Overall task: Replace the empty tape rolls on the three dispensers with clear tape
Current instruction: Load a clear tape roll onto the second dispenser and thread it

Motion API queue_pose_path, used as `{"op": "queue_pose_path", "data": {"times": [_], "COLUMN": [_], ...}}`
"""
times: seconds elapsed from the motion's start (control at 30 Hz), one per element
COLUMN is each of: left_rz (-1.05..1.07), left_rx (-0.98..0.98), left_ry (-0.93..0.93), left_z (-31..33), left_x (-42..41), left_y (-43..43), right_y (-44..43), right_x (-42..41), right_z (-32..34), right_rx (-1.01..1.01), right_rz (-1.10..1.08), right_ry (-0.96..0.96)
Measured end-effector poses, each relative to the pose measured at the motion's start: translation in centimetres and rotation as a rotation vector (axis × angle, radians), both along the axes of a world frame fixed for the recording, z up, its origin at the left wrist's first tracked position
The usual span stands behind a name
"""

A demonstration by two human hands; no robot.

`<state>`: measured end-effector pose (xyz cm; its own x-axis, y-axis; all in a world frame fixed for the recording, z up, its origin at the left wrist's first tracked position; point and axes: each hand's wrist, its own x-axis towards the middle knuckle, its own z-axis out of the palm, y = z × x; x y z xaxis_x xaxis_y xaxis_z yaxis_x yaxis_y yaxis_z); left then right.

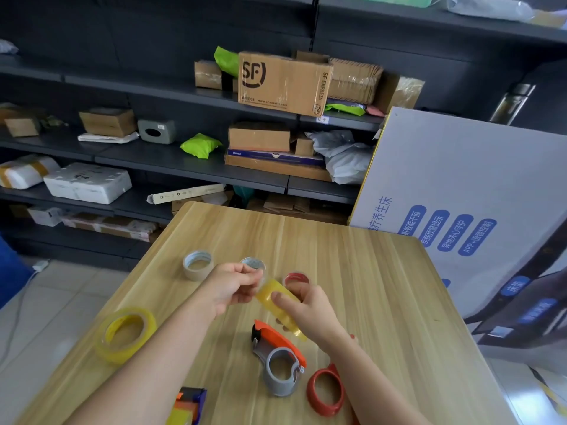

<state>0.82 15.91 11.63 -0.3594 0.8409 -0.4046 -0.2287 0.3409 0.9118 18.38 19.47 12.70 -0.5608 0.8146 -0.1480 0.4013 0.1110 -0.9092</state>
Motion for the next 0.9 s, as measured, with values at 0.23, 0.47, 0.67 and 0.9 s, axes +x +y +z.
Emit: {"op": "queue_pose_path", "data": {"times": [0.23,0.47,0.67,0.9], "left_rz": [0.082,0.058,0.15,0.188], "left_rx": [-0.1,-0.14,-0.063,-0.052], "left_ry": [-0.08,-0.39,-0.585,-0.616], "left_z": [-4.9,-7.4,-8.9,-9.5], "left_x": [-1.7,-0.3,1.4,2.1], "left_y": [-2.0,-2.6,-2.7,-2.4], "right_y": [-0.4,-0.2,-0.4,-0.4], "right_x": [2.4,3.3,3.5,3.3], "right_z": [-4.2,-6.4,-7.7,-8.5], "right_rx": [-0.013,0.143,0.268,0.322], "right_rz": [0.069,0.08,0.035,0.03], "right_ry": [-0.2,-0.373,-0.438,-0.46]}}
